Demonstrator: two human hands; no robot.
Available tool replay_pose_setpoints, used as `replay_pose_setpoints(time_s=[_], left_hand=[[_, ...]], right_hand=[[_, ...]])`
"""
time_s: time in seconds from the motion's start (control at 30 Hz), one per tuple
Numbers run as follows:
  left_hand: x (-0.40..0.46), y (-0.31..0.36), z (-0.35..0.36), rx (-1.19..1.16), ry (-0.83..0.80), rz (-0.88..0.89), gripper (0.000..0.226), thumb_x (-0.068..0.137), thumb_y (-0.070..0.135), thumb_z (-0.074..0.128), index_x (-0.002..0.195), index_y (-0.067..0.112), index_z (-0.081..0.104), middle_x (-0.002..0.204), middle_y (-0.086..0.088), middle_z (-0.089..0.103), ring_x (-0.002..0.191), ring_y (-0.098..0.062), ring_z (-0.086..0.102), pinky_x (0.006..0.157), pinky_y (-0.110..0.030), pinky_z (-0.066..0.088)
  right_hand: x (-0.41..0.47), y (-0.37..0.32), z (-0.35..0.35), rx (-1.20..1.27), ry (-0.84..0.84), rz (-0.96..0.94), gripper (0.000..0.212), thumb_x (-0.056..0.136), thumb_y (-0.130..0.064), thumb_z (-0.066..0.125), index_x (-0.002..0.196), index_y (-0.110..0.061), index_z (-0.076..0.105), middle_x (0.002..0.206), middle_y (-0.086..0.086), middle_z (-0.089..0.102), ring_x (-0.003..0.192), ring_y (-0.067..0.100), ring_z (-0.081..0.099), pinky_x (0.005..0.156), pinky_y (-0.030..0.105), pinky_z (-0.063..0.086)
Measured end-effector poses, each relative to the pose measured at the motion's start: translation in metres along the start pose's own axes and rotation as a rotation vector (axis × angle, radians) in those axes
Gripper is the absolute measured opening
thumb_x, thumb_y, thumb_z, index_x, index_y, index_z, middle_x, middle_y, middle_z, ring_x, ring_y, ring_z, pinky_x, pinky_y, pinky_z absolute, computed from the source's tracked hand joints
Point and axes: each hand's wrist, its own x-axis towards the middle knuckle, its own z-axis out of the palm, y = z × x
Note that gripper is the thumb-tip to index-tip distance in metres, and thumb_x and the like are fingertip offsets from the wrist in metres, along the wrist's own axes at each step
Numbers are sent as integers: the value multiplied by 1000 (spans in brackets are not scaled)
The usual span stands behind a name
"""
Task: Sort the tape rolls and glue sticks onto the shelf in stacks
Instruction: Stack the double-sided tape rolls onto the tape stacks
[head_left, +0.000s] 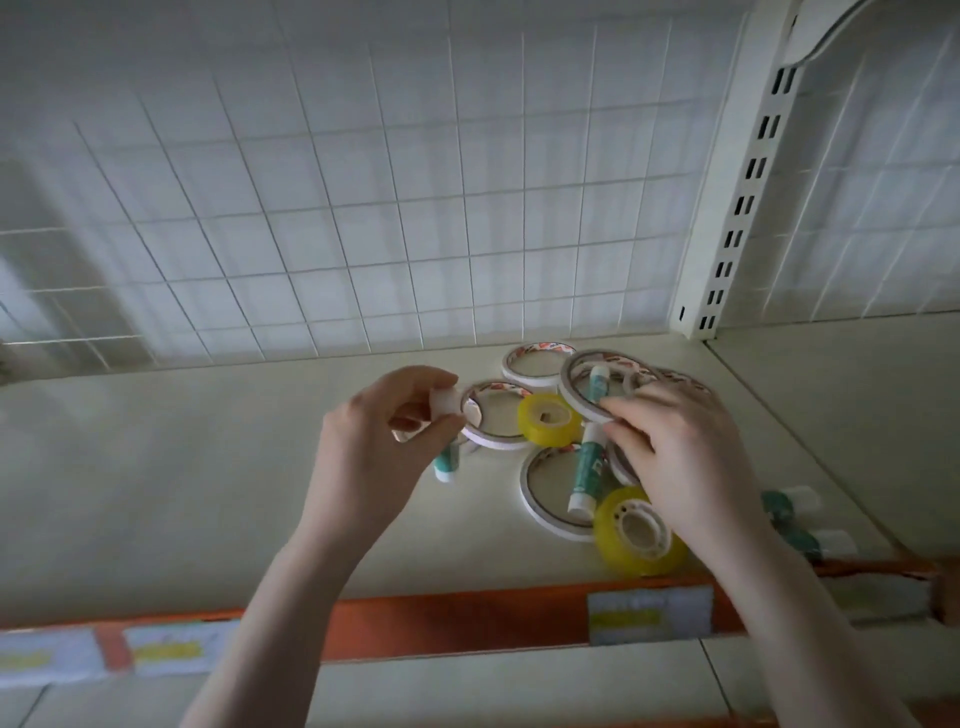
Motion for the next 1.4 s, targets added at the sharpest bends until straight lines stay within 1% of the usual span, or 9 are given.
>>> replay_pose_setpoints(time_s=[0.1,0.37,0.5,0.8,0.93,1.03,1.13,1.27,1.4], left_hand=[[-6,-9,-24,24,42,-11,38,70,6,76,87,38,63,85,25,66,70,-1,63,71,-10,47],[-29,-45,-127,71,217,-52,39,70,6,77,82,39,62,77,24,66,65,-1,63,71,-16,50],[-51,-72,-199,113,298,-69,42,68,3,78,79,40,60,77,24,65,65,1,62,69,-14,48],[-91,-161,-381,247,366,-128,43,66,10,80,76,46,57,78,26,63,70,-2,62,68,-10,45],[-96,-198,-442,281,399,-164,40,66,12,80,76,44,58,67,16,66,68,-1,62,70,-19,49],[-94,-226,-476,300,415,-187,34,67,14,80,79,38,61,68,17,65,69,-1,62,69,-18,48],[-86,-253,-502,315,422,-201,31,67,14,79,81,35,62,68,17,64,67,-1,62,69,-18,48],[-64,-291,-529,327,397,-216,26,68,13,79,83,30,65,71,11,66,69,-9,63,73,-29,52],[-21,-328,-560,366,334,-198,22,70,15,76,87,27,67,76,11,67,75,-7,65,74,-26,52]], right_hand=[[6,-22,8,58,15,-46,23,72,-4,76,94,-10,73,82,4,67,78,30,62,72,42,52],[19,-126,37,151,2,-170,18,71,-18,64,86,-17,73,80,-3,68,76,27,63,70,39,51],[20,-202,62,196,-38,-205,15,69,-22,62,80,-20,72,75,-5,65,71,24,61,67,33,42],[12,-408,132,352,-59,-241,10,69,-20,62,75,-20,70,68,-4,64,65,25,61,60,33,47],[17,-479,156,371,-113,-242,13,70,-9,75,76,-19,70,69,-2,65,65,27,61,61,33,45],[30,-523,173,379,-163,-234,19,65,-6,81,73,-19,70,67,-2,64,64,27,61,61,32,45],[45,-561,192,381,-181,-236,16,65,-6,80,73,-18,71,69,0,66,68,28,62,62,31,43],[69,-601,221,361,-231,-234,8,75,-13,73,80,-19,73,80,2,68,81,28,62,67,31,40],[100,-629,257,298,-275,-201,10,84,-24,65,91,-25,72,92,0,69,92,23,61,68,27,34]])
